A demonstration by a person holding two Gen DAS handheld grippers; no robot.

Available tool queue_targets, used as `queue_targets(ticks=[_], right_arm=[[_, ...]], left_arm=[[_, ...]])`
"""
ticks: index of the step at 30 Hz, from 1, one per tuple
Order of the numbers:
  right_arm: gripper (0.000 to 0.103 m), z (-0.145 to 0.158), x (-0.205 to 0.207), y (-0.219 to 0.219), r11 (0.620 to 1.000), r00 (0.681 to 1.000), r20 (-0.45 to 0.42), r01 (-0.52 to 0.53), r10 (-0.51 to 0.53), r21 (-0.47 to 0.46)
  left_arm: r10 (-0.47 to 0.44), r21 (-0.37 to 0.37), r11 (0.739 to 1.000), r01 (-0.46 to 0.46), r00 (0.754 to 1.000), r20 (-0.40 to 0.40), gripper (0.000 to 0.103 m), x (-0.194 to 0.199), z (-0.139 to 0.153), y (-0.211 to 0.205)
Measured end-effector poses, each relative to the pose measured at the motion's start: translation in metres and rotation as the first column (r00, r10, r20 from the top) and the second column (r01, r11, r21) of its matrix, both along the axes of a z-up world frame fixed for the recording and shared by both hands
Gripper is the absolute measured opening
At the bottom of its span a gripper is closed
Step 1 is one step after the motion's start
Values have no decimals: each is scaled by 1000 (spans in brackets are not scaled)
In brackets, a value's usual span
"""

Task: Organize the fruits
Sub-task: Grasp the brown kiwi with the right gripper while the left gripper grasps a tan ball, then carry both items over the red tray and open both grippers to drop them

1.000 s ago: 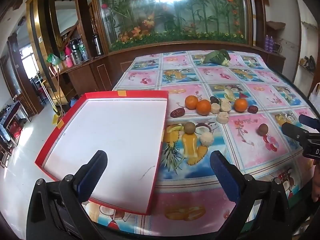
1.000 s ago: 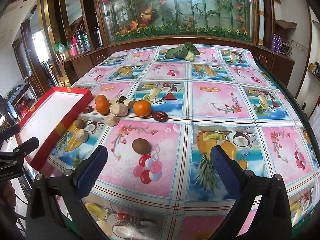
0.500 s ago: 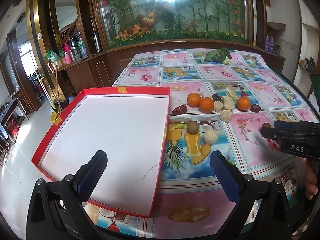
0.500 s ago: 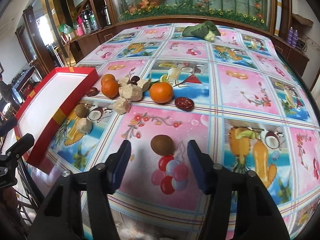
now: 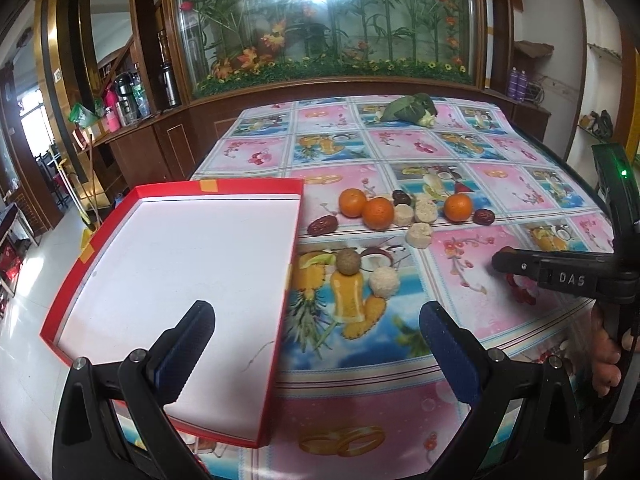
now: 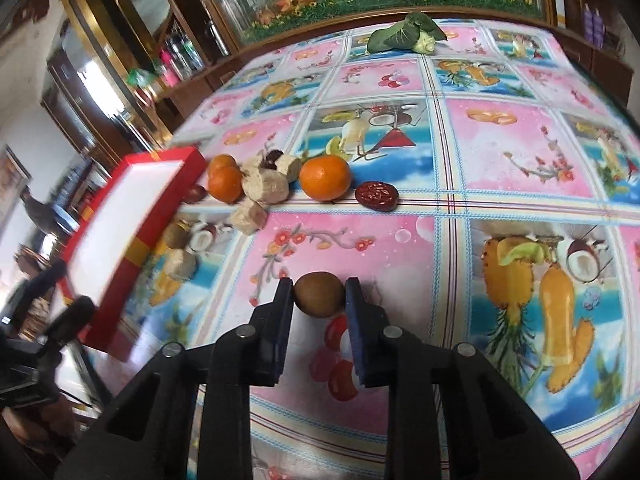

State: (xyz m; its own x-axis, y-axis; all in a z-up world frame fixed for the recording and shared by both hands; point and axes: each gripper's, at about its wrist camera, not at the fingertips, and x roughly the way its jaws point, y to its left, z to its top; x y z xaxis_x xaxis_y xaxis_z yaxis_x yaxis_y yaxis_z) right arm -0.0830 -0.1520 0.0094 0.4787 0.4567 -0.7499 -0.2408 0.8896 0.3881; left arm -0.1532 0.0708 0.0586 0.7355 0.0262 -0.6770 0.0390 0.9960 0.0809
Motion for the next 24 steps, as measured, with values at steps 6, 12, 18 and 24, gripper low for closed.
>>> queue_targets(ticks=[6, 12, 18, 24], right_arm=[[28, 14, -5, -17, 994, 990, 104, 95, -100, 49], [28, 26, -8, -22, 992, 978, 170, 117, -125, 53], [28, 27, -11, -22, 993, 978, 175, 105, -114, 57], [28, 25, -9, -20, 994, 981, 165, 95, -103, 55]], left_arm=[[-27, 2, 1000, 27, 999, -29, 83, 16, -4, -19], [-30, -55, 998, 24, 993, -117, 60, 40, -22, -29], [-21, -99, 995, 2, 983, -185, 43, 57, -37, -30], [-28, -100, 995, 8, 979, -203, 36, 63, -44, -34]])
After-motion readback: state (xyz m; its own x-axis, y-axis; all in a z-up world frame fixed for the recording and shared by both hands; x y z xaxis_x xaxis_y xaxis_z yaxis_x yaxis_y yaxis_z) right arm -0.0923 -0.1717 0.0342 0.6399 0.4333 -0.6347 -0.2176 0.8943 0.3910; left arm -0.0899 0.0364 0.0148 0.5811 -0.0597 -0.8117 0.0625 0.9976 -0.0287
